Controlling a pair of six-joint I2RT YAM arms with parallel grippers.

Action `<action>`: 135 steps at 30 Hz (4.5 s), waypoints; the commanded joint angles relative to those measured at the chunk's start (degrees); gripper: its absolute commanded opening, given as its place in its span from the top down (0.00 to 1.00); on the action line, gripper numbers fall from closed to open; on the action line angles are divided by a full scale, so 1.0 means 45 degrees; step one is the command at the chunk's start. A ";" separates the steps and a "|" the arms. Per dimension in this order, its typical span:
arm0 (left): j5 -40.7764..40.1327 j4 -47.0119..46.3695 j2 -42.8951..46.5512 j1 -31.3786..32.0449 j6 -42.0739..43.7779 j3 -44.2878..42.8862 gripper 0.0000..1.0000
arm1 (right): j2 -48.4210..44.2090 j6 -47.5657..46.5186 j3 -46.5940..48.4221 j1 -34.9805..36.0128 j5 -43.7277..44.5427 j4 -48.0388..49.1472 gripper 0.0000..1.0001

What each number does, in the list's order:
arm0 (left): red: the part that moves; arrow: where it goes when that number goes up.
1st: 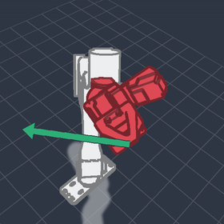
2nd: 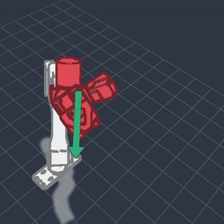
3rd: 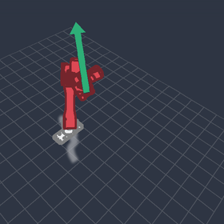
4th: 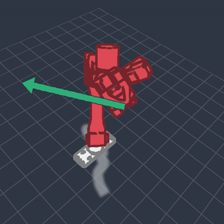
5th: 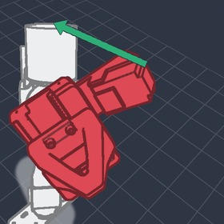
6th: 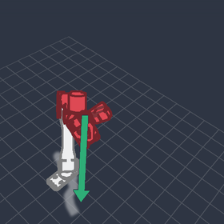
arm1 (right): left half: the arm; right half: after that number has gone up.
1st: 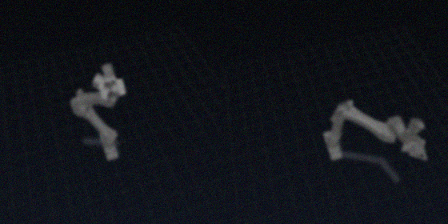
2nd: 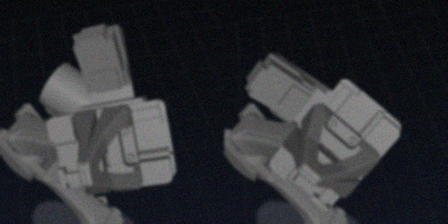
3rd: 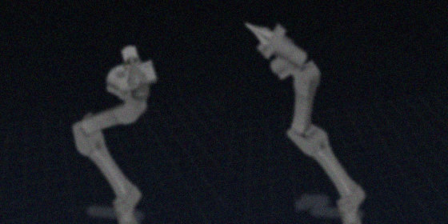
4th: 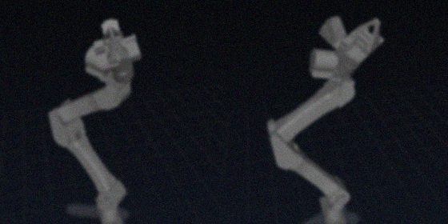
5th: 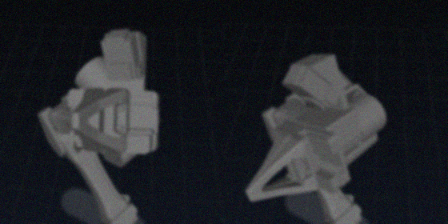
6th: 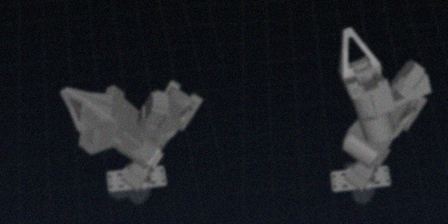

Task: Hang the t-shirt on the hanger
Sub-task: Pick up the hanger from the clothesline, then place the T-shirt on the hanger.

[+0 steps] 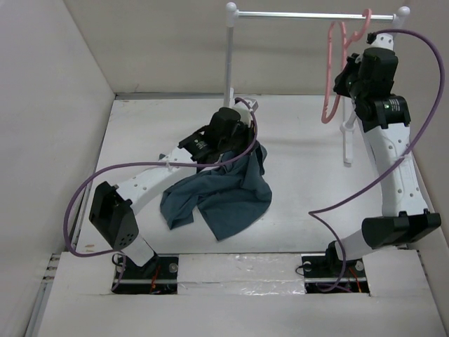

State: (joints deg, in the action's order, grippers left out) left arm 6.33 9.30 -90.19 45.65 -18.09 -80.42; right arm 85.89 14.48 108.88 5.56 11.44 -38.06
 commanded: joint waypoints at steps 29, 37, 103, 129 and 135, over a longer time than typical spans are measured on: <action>-0.0547 0.0609 -0.2046 -0.1609 -0.0063 -0.2635 1.00 | -1.1781 0.3365 -0.9587 0.3217 -0.6644 -0.4958 1.00; -0.0333 0.0687 -0.1969 -0.1609 -0.0160 -0.2793 1.00 | -1.1450 0.2564 -0.9644 0.3217 -0.6547 -0.4961 1.00; -0.0308 0.4847 0.3520 -0.0730 -0.0845 -0.5875 1.00 | -0.3516 0.3967 -0.9740 0.7162 -0.4474 1.6251 1.00; 0.1934 0.3554 0.3482 -0.0730 -0.0689 -0.6072 1.00 | -0.5334 0.1764 -0.9236 0.8003 -0.1195 1.6152 1.00; 0.2226 0.3188 0.3637 -0.0730 -0.0610 -0.5236 1.00 | -0.4620 0.1235 -0.8124 0.7652 -0.1350 1.5548 1.00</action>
State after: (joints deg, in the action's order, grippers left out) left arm 12.99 23.94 -74.83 41.95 -21.41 -105.78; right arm 63.18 21.47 65.65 42.33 2.68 22.41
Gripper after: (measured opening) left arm 0.007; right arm 0.141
